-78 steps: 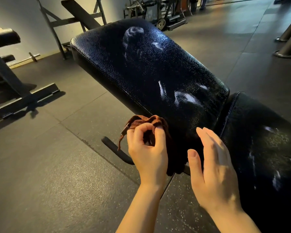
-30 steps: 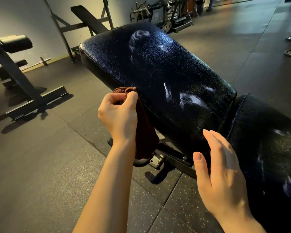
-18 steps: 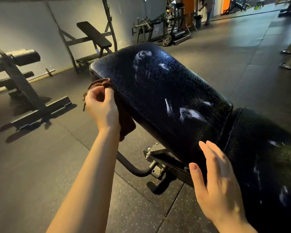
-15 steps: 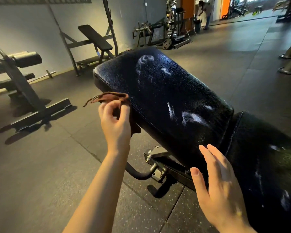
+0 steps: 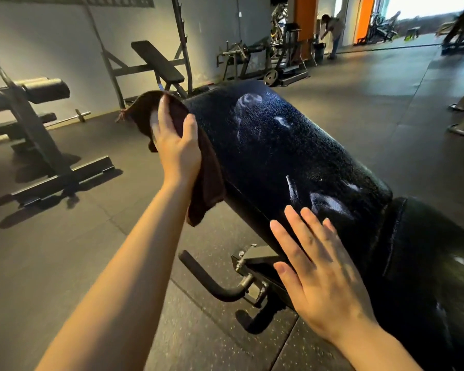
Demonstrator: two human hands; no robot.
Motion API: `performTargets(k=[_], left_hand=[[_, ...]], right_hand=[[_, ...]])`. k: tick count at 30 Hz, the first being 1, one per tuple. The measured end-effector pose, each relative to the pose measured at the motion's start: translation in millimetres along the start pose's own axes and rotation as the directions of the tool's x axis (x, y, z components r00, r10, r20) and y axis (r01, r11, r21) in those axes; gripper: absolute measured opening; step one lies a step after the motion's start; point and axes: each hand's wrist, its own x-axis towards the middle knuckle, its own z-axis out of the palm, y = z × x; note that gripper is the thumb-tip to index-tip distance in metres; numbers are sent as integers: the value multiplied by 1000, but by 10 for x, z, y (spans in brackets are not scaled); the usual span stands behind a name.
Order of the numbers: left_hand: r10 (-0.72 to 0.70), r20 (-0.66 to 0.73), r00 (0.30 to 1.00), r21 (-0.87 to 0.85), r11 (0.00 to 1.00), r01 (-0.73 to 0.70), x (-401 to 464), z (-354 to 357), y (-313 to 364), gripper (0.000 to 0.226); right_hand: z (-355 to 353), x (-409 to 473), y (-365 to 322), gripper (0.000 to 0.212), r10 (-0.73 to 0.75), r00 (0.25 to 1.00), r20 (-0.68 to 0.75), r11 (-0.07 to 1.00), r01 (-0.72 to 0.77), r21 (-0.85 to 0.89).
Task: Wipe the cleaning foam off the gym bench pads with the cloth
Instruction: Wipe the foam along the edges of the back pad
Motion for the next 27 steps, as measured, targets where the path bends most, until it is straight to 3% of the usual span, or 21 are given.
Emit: performTargets(k=[2, 4, 7, 9, 11, 14, 17, 19, 22, 27], left_hand=[[12, -15, 1000, 153, 988, -9, 299, -19, 19, 45], [-74, 19, 997, 270, 961, 66, 535, -24, 73, 34], [-187, 143, 972, 398, 910, 116, 724, -77, 199, 27], [-202, 145, 969, 462, 879, 114, 737, -104, 267, 29], [-145, 49, 988, 416, 902, 112, 589, -119, 270, 33], [-73, -94, 993, 161, 983, 88, 89, -39, 178, 37], [-102, -165, 981, -22, 995, 99, -499, 169, 173, 57], [-138, -141, 980, -62, 990, 130, -891, 323, 200, 66], [-133, -71, 989, -21, 991, 132, -1550, 531, 185, 68], [-26, 226, 974, 74, 997, 9, -2666, 725, 128, 67]], right_hand=[[36, 27, -1, 54, 0, 999, -49, 1000, 0, -7], [47, 45, 7, 56, -4, 996, -86, 1000, 4, 1], [46, 44, 14, 57, -11, 996, -83, 1000, 13, 25], [36, 23, 20, 59, -10, 999, -53, 999, 12, 35], [20, -5, -2, 58, 0, 1000, -10, 998, 0, 64], [-32, 12, -58, 55, 22, 999, 28, 988, -26, 149], [-133, 55, -76, 52, 117, 993, 4, 883, -106, 458], [-226, 61, -82, 47, 212, 977, 38, 738, -185, 649], [-351, 5, -98, 47, 323, 940, 113, 556, -285, 781], [-474, -374, -41, 66, 494, 864, 97, 517, -381, 767]])
